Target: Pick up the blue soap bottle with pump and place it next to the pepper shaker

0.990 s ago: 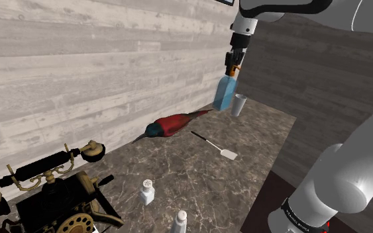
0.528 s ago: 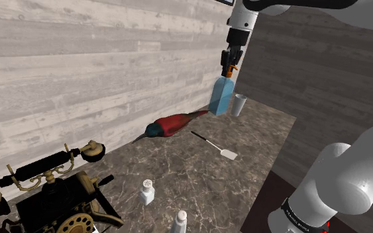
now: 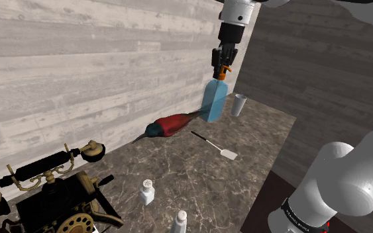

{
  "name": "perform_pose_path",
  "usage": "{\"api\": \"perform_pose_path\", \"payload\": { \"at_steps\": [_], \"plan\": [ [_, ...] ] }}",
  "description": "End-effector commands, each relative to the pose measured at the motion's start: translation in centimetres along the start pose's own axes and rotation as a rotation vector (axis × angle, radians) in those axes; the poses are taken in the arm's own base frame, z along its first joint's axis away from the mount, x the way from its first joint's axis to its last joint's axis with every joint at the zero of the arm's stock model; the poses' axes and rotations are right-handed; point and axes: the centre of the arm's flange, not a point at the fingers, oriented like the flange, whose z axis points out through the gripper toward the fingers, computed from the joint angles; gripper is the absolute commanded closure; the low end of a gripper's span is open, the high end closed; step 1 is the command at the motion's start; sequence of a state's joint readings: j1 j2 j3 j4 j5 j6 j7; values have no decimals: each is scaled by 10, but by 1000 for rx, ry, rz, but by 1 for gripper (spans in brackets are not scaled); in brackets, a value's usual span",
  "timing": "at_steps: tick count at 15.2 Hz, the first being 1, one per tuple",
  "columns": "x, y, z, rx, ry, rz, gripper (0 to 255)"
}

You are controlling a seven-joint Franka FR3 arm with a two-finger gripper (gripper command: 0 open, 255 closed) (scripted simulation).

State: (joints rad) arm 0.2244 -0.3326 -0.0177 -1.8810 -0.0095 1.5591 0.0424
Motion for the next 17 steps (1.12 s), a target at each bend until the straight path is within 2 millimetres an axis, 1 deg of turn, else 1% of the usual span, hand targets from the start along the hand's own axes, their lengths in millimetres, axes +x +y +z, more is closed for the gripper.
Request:
{"api": "perform_pose_path", "payload": {
  "at_steps": [1,17],
  "plan": [
    [-8,-26,-5,-1,-1,2,255],
    [-53,-230,-37,-1,-1,2,255]
  ]
}}
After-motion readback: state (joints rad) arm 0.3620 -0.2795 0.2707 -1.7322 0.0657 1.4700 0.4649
